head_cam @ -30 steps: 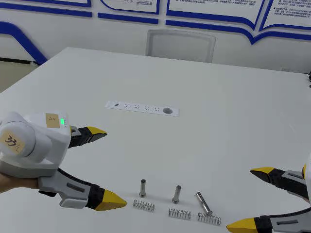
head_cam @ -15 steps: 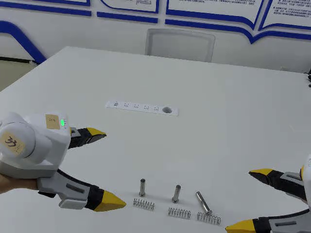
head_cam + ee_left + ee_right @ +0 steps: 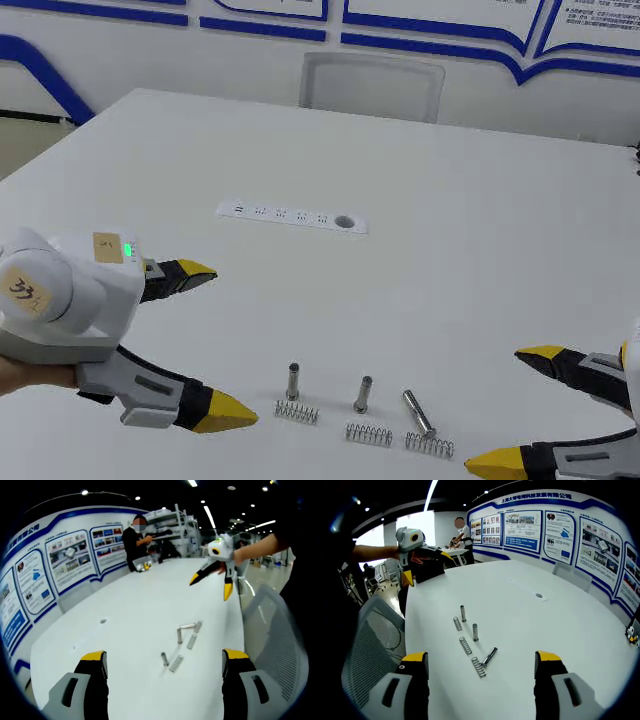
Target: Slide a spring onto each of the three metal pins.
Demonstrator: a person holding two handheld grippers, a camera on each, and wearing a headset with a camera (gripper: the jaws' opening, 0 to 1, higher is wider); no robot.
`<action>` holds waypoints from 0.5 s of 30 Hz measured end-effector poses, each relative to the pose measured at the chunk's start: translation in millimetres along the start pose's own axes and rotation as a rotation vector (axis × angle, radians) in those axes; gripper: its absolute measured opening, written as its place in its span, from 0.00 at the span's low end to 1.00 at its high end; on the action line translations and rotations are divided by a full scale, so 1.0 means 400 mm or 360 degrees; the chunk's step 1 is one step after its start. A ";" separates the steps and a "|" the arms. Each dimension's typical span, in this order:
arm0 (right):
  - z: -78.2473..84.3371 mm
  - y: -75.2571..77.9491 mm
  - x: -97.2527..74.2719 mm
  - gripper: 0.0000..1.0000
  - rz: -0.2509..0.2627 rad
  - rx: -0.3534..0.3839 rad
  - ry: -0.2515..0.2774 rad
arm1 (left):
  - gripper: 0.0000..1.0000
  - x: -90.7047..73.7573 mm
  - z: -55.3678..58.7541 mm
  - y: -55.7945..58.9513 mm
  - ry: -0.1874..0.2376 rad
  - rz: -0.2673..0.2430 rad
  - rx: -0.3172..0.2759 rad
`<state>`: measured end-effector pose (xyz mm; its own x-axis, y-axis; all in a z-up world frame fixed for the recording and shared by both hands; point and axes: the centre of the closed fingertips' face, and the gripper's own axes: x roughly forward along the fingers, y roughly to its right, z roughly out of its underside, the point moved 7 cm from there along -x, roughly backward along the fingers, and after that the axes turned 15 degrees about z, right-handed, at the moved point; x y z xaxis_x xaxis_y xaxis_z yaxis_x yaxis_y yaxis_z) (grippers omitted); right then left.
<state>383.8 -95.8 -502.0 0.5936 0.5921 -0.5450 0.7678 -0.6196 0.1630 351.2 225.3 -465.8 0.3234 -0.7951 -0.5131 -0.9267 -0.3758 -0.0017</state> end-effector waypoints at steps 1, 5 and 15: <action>-0.001 0.001 0.001 0.88 -0.0001 0.0014 0.0004 | 0.97 -0.001 0.000 -0.001 0.0005 -0.0003 -0.0003; -0.002 0.005 0.007 0.88 0.0003 0.0029 0.0007 | 0.97 -0.002 0.002 -0.004 0.0009 -0.0009 -0.0010; 0.006 -0.003 0.039 0.86 -0.0011 0.0034 -0.0035 | 0.97 0.011 0.012 -0.008 0.0020 0.0001 -0.0030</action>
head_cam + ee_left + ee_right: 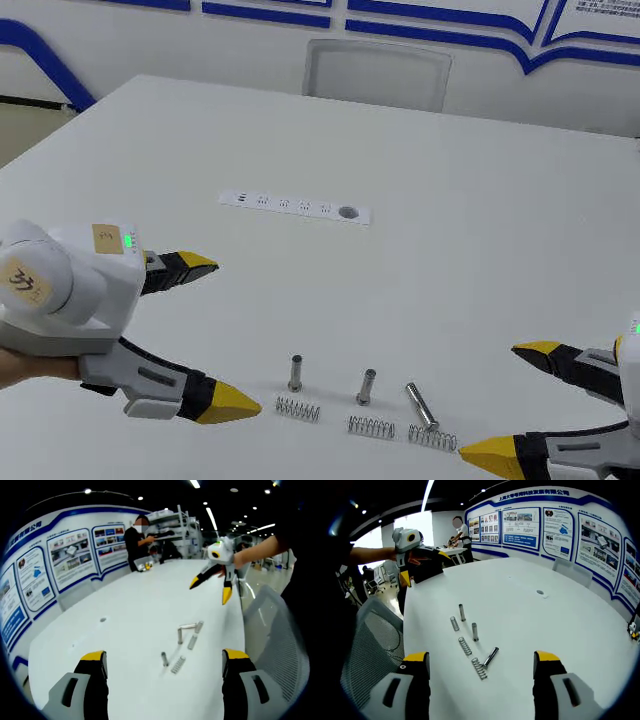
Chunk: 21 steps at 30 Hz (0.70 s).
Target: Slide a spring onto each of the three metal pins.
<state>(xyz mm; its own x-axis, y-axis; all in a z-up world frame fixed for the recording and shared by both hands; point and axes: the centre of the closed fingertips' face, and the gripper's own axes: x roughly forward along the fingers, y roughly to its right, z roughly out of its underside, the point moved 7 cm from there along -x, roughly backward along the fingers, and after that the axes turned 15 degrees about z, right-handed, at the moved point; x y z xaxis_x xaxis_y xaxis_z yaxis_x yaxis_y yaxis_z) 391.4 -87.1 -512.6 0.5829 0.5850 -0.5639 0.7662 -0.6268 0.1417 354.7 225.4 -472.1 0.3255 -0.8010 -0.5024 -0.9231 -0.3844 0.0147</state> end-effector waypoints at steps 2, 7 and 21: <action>-0.002 0.000 0.011 0.85 0.0001 0.0005 -0.0002 | 0.99 0.003 0.004 -0.004 0.0001 -0.0017 -0.0005; -0.014 0.013 0.028 0.78 0.0030 0.0061 0.0032 | 0.99 0.009 0.011 -0.006 0.0025 -0.0009 -0.0039; 0.001 0.016 0.085 0.74 0.0039 0.0118 -0.0015 | 0.97 0.023 0.033 -0.007 0.0057 0.0013 -0.0105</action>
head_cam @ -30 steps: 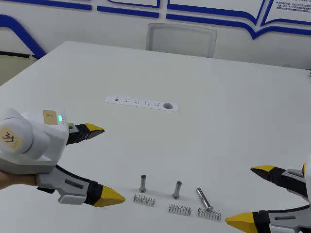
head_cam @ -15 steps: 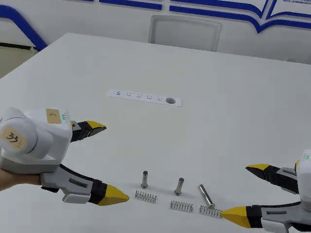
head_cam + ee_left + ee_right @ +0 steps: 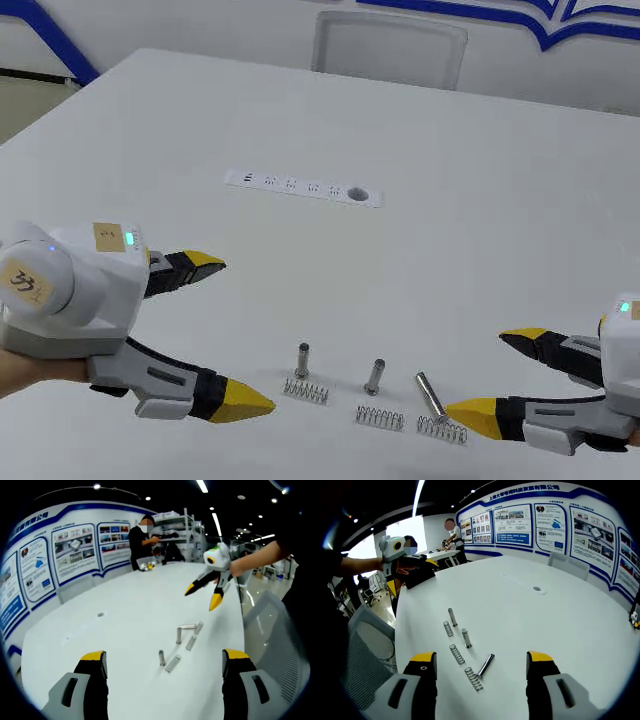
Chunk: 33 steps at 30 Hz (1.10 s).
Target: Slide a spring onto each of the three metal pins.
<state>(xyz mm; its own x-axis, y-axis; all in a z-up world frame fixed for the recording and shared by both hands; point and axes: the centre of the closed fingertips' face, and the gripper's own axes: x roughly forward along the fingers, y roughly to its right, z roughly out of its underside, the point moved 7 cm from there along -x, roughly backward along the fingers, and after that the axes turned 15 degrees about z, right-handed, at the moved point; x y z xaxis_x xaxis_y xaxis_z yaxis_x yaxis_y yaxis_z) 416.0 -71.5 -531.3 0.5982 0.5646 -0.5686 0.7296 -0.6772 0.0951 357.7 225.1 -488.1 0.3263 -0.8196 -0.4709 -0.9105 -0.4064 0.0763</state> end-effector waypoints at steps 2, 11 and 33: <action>0.002 -0.006 0.010 0.73 -0.0004 0.0000 -0.0008 | 0.97 0.000 0.002 -0.001 0.0000 -0.0002 -0.0006; 0.005 0.010 0.037 0.62 0.0014 0.0032 -0.0035 | 0.97 -0.009 0.001 -0.006 0.0048 -0.0022 -0.0032; 0.028 -0.009 0.117 0.37 0.0007 0.0088 -0.0181 | 0.96 -0.021 0.022 -0.011 0.0049 -0.0042 -0.0070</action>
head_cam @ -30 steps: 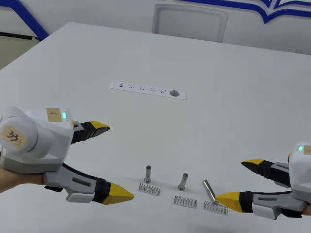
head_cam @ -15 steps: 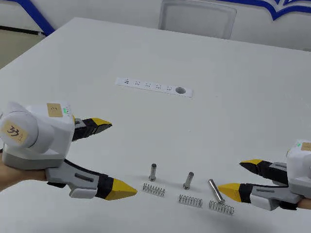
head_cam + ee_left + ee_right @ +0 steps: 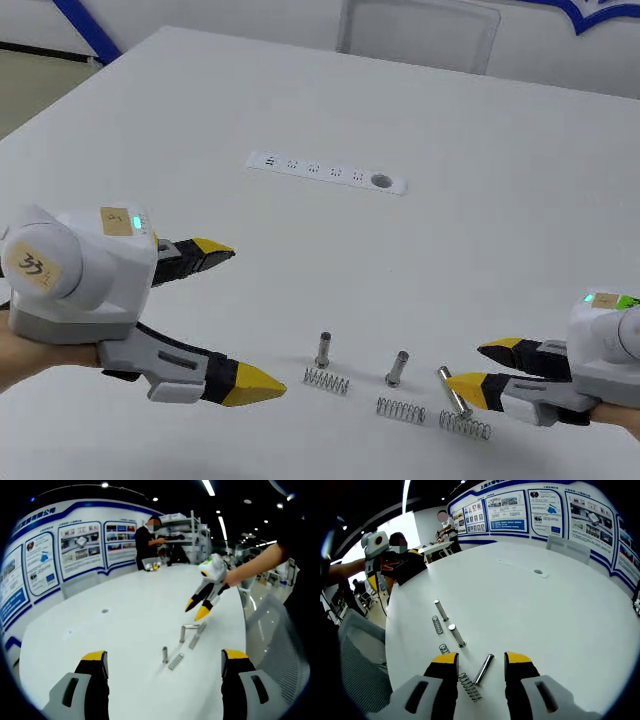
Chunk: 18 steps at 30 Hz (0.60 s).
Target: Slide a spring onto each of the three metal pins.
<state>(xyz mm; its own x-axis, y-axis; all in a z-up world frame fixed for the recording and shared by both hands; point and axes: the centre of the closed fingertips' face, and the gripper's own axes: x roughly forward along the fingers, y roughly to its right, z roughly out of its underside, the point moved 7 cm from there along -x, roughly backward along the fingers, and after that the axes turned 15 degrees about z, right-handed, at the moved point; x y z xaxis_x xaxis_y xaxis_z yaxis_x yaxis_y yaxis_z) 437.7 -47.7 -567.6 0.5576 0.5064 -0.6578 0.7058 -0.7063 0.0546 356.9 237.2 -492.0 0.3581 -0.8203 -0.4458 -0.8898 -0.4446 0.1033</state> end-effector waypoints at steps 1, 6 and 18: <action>0.000 0.001 0.004 0.37 0.0001 0.0003 -0.0002 | 0.96 0.000 0.000 0.000 0.0003 0.0000 0.0000; 0.005 -0.001 0.025 0.33 0.0011 0.0027 -0.0045 | 0.95 0.001 0.005 0.000 0.0008 -0.0003 -0.0011; 0.023 0.001 0.077 0.21 0.0089 0.0054 -0.0197 | 0.95 -0.001 0.023 0.004 0.0015 -0.0008 -0.0043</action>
<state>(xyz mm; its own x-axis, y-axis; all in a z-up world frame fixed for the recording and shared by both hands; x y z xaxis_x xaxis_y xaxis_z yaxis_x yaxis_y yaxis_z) 451.0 -36.8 -594.7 0.5363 0.4022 -0.7421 0.6586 -0.7492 0.0699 352.5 240.2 -499.7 0.3654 -0.8213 -0.4381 -0.8800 -0.4582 0.1252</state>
